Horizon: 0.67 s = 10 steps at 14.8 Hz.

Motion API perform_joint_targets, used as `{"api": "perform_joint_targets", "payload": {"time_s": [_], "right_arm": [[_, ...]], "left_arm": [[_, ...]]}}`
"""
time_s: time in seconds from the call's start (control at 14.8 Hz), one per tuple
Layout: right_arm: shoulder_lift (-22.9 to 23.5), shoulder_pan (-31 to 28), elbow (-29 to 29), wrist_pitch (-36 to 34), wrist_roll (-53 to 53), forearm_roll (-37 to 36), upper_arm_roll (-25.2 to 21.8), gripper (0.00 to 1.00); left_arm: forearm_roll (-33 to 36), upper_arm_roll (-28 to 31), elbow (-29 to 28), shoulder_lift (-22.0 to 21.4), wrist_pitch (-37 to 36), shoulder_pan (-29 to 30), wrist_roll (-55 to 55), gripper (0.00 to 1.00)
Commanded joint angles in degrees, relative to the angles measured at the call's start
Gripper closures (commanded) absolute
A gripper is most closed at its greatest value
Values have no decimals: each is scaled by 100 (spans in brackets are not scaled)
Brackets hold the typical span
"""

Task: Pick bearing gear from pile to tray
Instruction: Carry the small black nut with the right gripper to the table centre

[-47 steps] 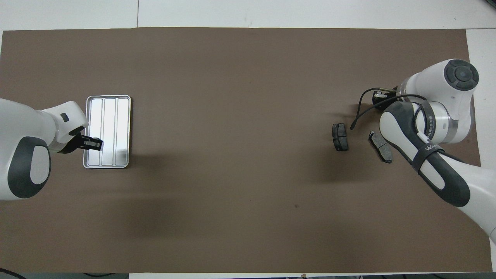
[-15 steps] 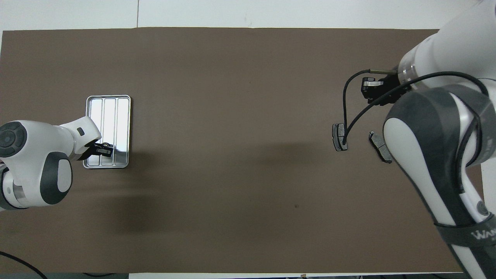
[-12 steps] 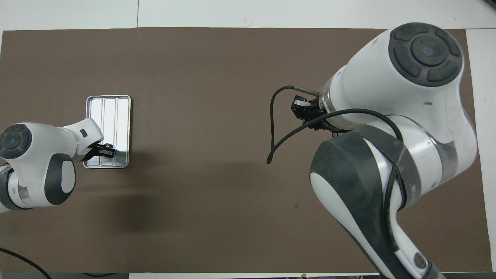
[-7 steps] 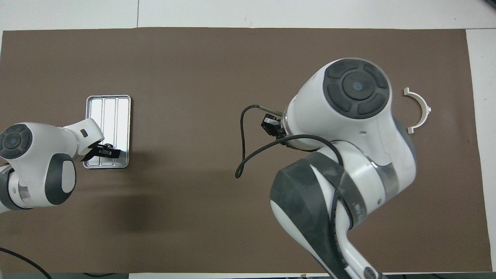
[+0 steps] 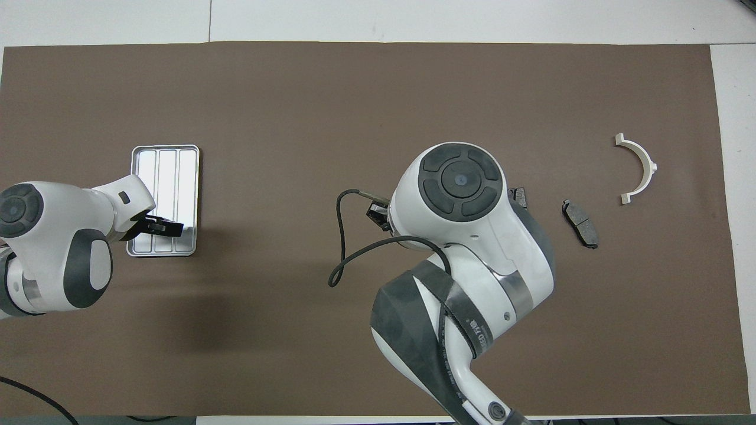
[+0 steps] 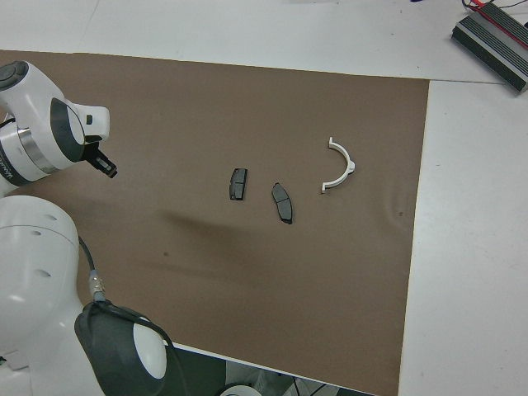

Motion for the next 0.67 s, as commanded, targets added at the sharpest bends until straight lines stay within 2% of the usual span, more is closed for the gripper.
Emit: {"api": "perform_joint_targets", "payload": {"time_s": [0.0,0.34,0.61], "right_arm": [[6,145,-476,625,181,2,-13,100],[156,181,-774,1135,304,-200,-13,100],[305,207,-915,1364,418,-428,-13,100]], "left_arm": [[-75,-12,218,67,-189,-30,-217,6],[-75,-29,726,40,-909,-320,-858,4],[-75,-21,684,49,-752,-487,-1167,4]]}}
